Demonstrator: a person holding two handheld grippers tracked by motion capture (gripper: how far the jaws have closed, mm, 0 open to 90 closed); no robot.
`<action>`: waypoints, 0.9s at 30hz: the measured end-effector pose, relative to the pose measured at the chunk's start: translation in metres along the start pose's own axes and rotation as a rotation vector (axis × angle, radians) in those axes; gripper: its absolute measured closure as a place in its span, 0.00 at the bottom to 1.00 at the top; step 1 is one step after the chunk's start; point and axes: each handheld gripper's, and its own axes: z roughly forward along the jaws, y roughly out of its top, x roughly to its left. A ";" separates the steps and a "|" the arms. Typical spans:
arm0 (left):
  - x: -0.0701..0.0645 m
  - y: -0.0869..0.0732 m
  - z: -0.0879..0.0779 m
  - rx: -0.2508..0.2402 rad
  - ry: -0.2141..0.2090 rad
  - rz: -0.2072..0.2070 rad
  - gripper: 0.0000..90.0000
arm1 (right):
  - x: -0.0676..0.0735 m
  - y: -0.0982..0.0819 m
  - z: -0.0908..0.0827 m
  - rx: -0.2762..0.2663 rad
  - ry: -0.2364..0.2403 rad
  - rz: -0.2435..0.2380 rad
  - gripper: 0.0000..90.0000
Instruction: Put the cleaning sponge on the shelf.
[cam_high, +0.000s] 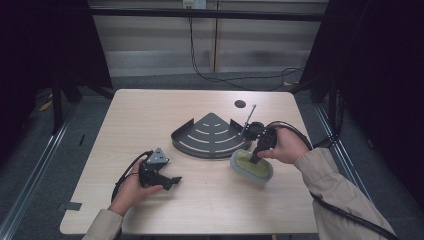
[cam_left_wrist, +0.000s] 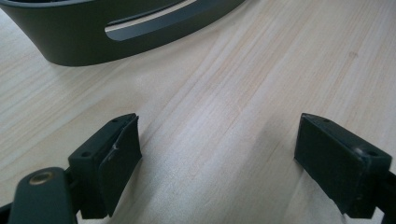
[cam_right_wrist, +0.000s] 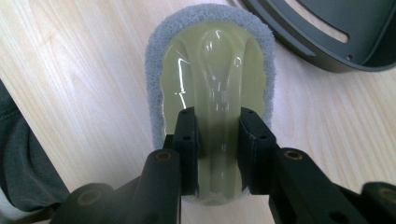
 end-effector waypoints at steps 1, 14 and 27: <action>0.000 0.000 0.000 0.000 0.000 0.000 0.15 | -0.001 0.000 -0.001 -0.003 0.000 0.015 0.79; 0.000 0.000 0.000 0.004 -0.002 0.002 0.15 | -0.015 0.003 -0.019 -0.010 -0.019 0.105 0.79; 0.000 0.000 0.000 0.006 0.001 0.003 0.15 | -0.026 0.011 -0.031 -0.028 -0.055 0.161 0.79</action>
